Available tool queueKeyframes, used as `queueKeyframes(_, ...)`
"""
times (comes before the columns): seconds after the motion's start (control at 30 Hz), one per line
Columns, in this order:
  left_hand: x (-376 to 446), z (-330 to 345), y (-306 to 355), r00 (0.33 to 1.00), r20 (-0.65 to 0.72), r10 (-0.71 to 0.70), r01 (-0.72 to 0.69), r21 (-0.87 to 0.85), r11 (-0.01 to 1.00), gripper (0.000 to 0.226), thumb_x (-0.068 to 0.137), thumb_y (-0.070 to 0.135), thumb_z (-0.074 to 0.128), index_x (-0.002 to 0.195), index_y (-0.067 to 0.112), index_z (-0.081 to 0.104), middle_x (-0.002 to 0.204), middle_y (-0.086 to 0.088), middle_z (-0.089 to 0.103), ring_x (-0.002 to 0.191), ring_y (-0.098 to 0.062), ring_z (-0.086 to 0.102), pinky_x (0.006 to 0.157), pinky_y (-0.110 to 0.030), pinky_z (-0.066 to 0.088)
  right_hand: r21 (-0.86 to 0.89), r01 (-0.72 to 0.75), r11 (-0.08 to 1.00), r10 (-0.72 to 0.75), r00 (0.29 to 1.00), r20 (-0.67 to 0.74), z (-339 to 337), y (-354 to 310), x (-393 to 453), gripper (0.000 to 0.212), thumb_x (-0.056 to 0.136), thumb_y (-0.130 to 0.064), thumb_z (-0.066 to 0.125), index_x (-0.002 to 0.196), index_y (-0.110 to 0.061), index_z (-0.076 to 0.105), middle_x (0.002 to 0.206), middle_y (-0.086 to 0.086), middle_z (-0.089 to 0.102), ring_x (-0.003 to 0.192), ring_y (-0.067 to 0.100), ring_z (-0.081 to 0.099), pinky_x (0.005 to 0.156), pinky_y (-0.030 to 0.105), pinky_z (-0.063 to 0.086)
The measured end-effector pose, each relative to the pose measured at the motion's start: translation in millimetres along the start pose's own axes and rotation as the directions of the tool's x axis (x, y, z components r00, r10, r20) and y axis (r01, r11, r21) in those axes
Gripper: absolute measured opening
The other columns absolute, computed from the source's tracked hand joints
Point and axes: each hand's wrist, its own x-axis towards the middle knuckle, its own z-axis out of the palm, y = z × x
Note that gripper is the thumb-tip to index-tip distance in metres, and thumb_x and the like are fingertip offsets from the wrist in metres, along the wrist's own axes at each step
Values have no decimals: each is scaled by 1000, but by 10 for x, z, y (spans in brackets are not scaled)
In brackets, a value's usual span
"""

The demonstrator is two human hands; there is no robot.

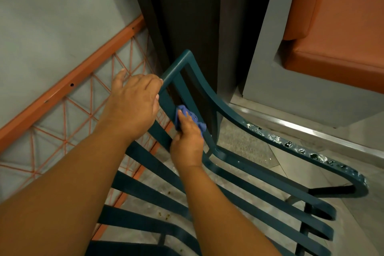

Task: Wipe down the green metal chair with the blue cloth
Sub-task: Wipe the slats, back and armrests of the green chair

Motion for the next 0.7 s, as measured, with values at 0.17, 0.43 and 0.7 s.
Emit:
queueKeyframes(0.17, 2, -11, -2, 1000, 1, 12, -12, 8, 1000, 31, 91, 17, 47, 120, 10, 53, 120, -6, 60, 112, -30, 54, 109, -51, 18, 202, -220, 954, 261, 944, -201, -512, 17, 173, 49, 92, 1, 48, 131, -27, 56, 132, -3, 53, 122, 18, 52, 104, 35, 45)
queueKeyframes(0.43, -5, -16, 9, 999, 1, 34, -34, 11, 999, 31, 89, 14, 50, 119, 7, 54, 119, -10, 60, 112, -32, 55, 108, -53, 20, 131, -31, 991, 53, 984, -168, -589, -269, 878, 49, 97, -14, 50, 143, -22, 36, 147, 2, 39, 136, 14, 34, 107, 18, 27)
queueKeyframes(0.7, 134, -76, 33, 998, -25, -54, 49, -149, 988, 23, 88, 18, 53, 107, 8, 61, 91, -7, 64, 81, -29, 59, 72, -39, 41, -521, -79, 850, 183, 971, 151, -585, 121, 1308, 51, 98, -50, 35, 145, -47, 17, 156, 4, 26, 144, 37, 17, 115, 60, 10)
